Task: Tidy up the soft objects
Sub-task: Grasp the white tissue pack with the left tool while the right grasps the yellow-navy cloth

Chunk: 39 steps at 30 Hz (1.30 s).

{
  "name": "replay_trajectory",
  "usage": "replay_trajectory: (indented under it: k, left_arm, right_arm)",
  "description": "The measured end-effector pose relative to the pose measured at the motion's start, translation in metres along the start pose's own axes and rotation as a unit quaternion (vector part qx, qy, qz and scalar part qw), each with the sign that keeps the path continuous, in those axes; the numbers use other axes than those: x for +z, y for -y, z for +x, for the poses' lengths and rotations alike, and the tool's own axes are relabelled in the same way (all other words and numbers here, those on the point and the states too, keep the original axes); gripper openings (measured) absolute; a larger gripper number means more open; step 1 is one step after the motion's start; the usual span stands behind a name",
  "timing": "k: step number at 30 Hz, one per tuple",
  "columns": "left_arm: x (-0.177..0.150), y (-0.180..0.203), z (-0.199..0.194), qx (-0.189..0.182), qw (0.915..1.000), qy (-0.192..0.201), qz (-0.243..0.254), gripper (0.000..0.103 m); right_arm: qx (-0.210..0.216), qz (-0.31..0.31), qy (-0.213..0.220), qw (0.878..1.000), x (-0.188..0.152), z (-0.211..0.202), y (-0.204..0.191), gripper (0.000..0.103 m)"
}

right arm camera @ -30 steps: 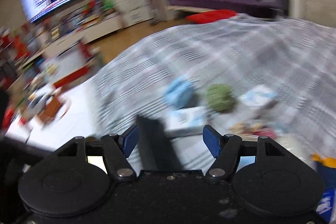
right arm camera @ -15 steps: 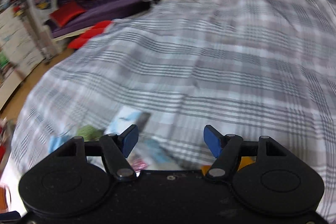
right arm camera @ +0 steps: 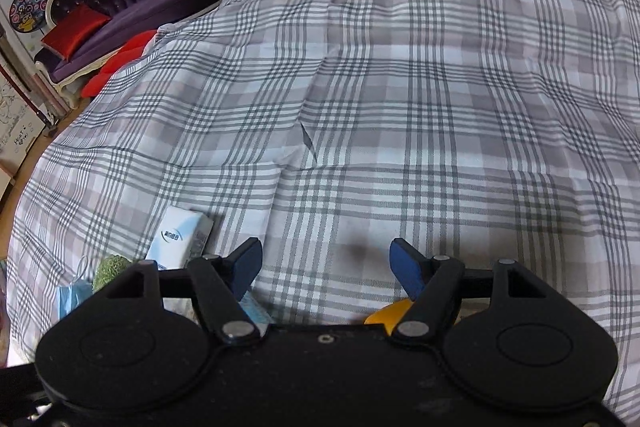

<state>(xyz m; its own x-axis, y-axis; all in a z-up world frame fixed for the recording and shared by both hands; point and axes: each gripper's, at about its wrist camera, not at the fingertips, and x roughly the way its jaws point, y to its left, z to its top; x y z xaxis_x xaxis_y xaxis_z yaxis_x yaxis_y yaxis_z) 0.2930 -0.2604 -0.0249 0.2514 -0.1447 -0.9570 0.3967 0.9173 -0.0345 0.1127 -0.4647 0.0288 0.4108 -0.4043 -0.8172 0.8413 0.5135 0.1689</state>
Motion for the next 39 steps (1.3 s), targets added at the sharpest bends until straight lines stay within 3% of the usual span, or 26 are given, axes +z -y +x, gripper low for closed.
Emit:
replay_trajectory:
  k: [9, 19, 28, 30, 32, 37, 39]
  left_arm:
    - [0.012, 0.005, 0.025, 0.015, 0.9998, -0.015, -0.006, 0.084]
    - [0.011, 0.007, 0.025, -0.004, 0.9999, -0.012, -0.002, 0.086]
    - [0.01, -0.004, 0.04, -0.012, 0.9988, -0.033, -0.036, 0.086]
    - [0.01, -0.002, 0.041, -0.016, 0.9989, -0.031, -0.031, 0.083]
    - [0.01, 0.0, 0.039, -0.021, 0.9991, -0.026, -0.025, 0.069]
    - [0.01, 0.006, 0.037, -0.022, 0.9995, -0.015, -0.016, 0.069]
    - [0.008, 0.01, 0.036, -0.02, 0.9997, -0.012, -0.01, 0.069]
  right_arm:
    - [0.002, 0.008, 0.001, 1.0, 0.003, 0.0, 0.005, 0.071]
    - [0.005, 0.025, -0.007, 1.0, 0.008, 0.003, 0.017, 0.072]
    - [0.018, 0.011, -0.012, 1.0, 0.006, -0.001, 0.025, 0.073]
    - [0.014, 0.008, -0.009, 1.0, 0.0, -0.004, 0.034, 0.075]
    - [0.007, 0.006, -0.01, 1.0, -0.009, -0.004, 0.045, 0.075]
    - [0.009, 0.02, -0.009, 1.0, -0.029, -0.009, 0.069, 0.076]
    - [0.019, 0.009, 0.0, 1.0, -0.036, -0.014, 0.069, 0.082]
